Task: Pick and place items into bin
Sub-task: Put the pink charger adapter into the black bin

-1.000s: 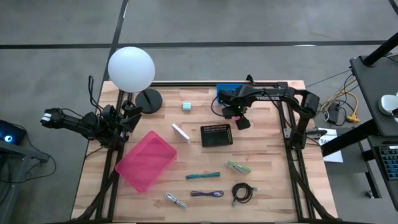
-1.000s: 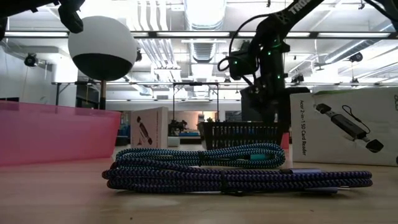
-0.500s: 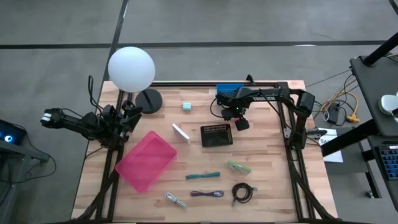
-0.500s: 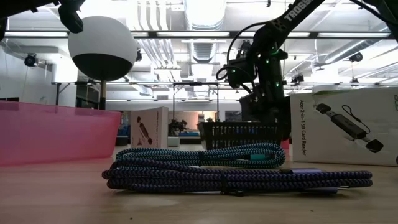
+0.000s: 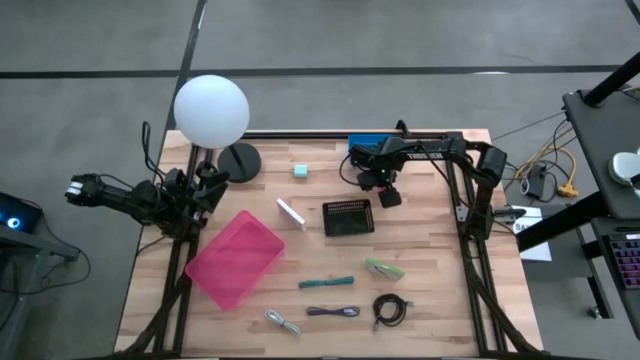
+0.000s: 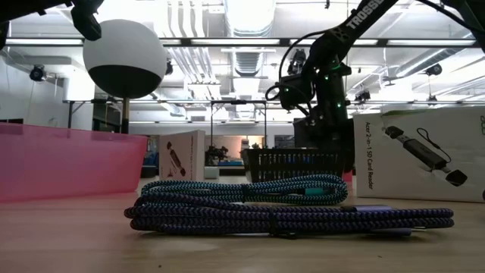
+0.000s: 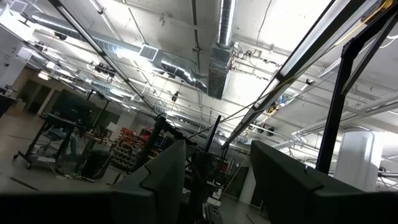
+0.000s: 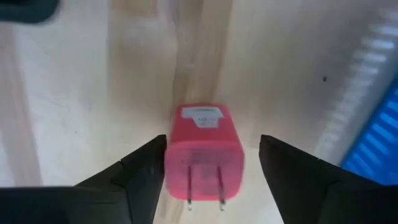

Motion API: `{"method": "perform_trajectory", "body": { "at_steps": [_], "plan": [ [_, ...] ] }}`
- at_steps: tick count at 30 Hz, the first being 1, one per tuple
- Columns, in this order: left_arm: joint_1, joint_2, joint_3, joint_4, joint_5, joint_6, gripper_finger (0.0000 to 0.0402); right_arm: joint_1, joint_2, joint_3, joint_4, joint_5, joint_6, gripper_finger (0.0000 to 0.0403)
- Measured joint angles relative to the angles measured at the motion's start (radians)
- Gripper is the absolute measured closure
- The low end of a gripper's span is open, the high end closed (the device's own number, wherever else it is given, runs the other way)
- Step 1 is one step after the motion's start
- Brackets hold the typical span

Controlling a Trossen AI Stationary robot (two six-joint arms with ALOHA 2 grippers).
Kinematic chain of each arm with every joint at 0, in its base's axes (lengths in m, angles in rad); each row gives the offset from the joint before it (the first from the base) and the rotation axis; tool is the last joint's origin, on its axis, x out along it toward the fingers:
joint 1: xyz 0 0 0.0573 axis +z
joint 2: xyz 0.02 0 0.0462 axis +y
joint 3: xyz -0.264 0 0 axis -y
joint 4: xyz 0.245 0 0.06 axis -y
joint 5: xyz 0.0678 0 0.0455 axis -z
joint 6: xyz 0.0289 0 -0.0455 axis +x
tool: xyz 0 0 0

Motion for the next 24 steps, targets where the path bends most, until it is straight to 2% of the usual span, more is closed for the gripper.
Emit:
{"method": "perform_trajectory", "body": {
  "at_steps": [14,24],
  "plan": [
    [0.000,0.000,0.000,0.000,0.000,0.000,0.0234,0.000,0.000,-0.024,0.006,-0.013,-0.004,0.0197],
    [0.000,0.000,0.000,0.000,0.000,0.000,0.0234,0.000,0.000,-0.058,0.023,-0.009,0.051,0.0253]
  ]
}}
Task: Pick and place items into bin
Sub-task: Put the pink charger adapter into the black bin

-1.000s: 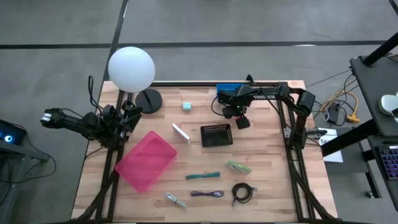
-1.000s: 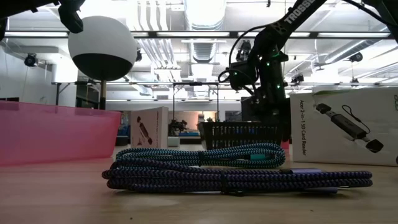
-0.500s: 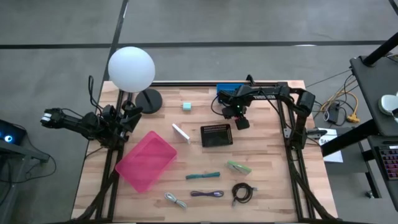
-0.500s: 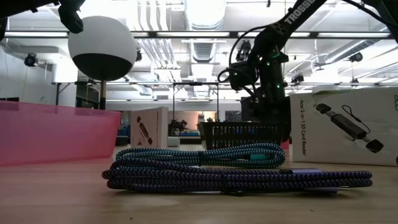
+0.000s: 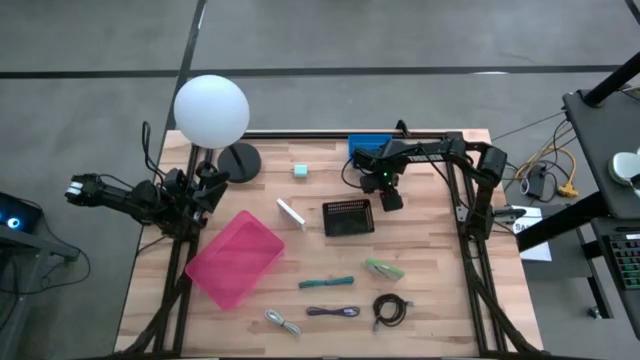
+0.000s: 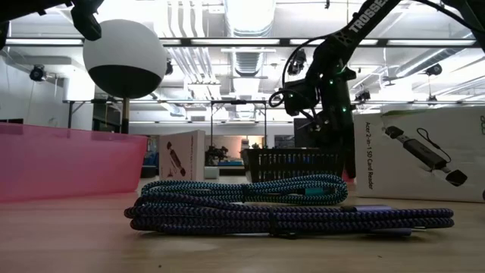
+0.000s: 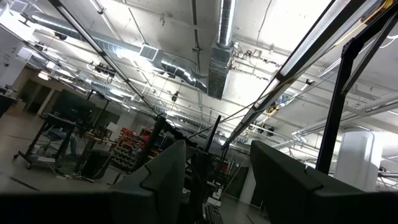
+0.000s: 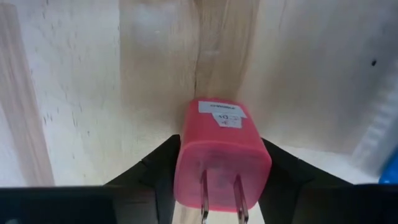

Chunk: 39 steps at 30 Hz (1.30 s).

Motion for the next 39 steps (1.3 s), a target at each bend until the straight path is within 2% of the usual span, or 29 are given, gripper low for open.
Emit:
{"method": "perform_trajectory", "body": {
  "at_steps": [9,19,34,39],
  "plan": [
    [0.000,0.000,0.000,0.000,0.000,0.000,0.0234,0.000,0.000,-0.001,0.002,0.000,0.030,0.0248],
    [0.000,0.000,0.000,0.000,0.000,0.000,0.0234,0.000,-0.029,0.031,-0.028,0.002,0.067,0.0260],
    [0.000,0.000,0.000,0.000,0.000,0.000,0.0234,0.001,-0.182,0.122,-0.091,-0.009,0.157,0.0261],
    [0.000,0.000,0.000,0.000,0.000,0.000,0.0234,0.005,-0.222,0.158,-0.090,-0.075,0.200,0.0261]
  ]
}}
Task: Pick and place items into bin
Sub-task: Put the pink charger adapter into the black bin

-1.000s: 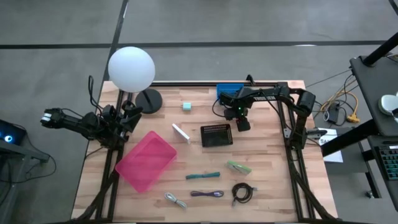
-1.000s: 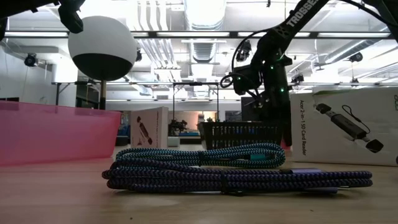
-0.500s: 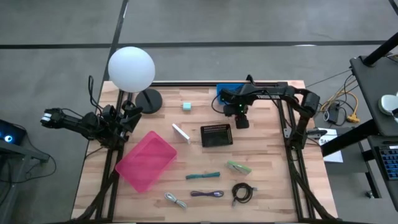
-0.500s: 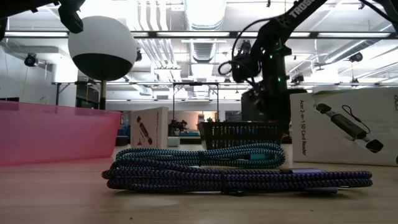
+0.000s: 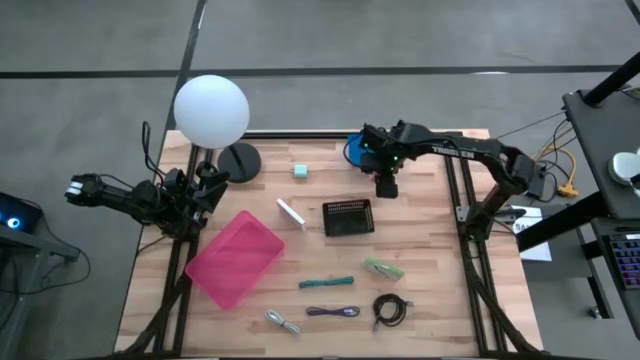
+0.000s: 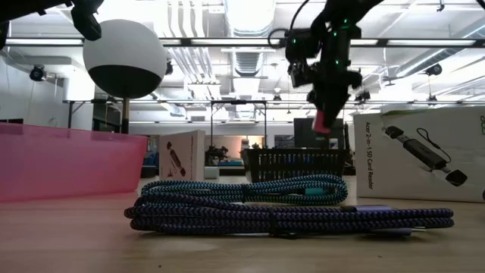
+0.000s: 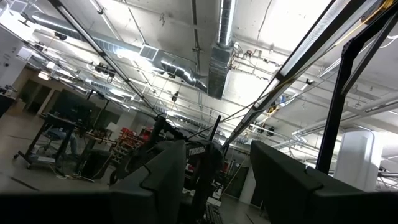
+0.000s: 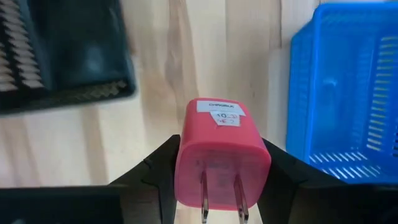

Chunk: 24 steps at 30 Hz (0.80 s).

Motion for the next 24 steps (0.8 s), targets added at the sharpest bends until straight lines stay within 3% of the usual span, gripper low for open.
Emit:
{"method": "perform_trajectory", "body": {
  "at_steps": [10,24],
  "plan": [
    [0.000,0.000,0.000,0.000,0.000,0.000,0.0234,0.051,-0.026,0.057,0.001,-0.168,0.103,0.0261],
    [0.000,0.000,-0.013,0.000,0.000,0.000,0.0234,0.193,-0.025,0.062,0.016,-0.161,0.140,0.0261]
  ]
}}
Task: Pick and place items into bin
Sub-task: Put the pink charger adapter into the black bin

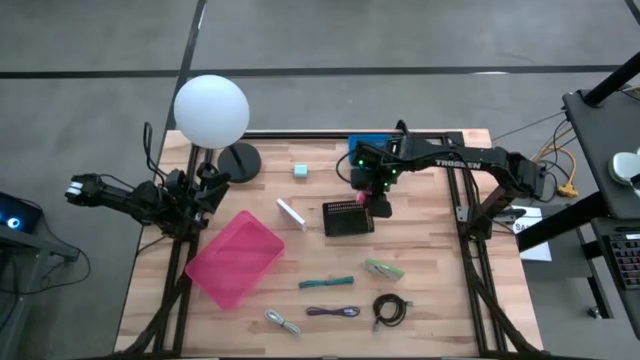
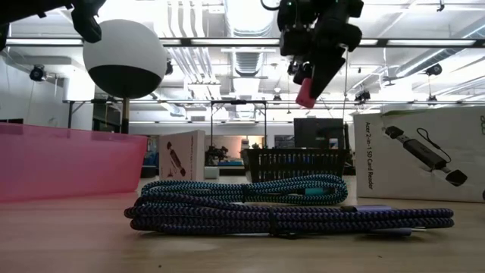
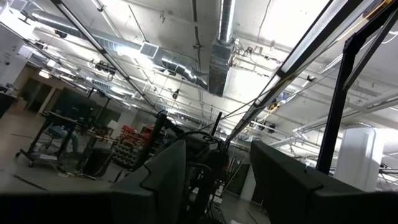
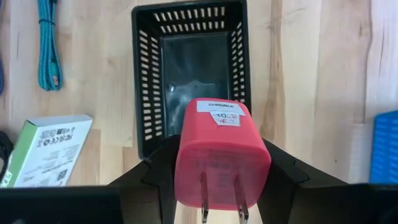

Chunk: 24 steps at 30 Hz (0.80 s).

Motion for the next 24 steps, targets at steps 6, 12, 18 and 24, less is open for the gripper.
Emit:
{"method": "perform_trajectory", "body": {
  "at_steps": [6,12,18,24],
  "plan": [
    [0.000,-0.002,0.000,0.000,0.000,0.000,0.0234,0.022,0.000,-0.016,0.052,0.001,0.020,0.0261],
    [0.000,-0.003,0.000,0.001,0.000,0.000,0.0234,0.023,0.001,-0.067,0.105,0.001,0.048,0.0261],
    [0.000,-0.004,0.000,0.001,0.000,0.000,0.0234,0.034,0.001,-0.120,0.139,0.000,0.052,0.0260],
    [0.000,-0.004,0.000,0.001,0.000,0.003,0.0234,0.040,0.002,-0.175,0.234,0.002,0.074,0.0259]
  ]
}}
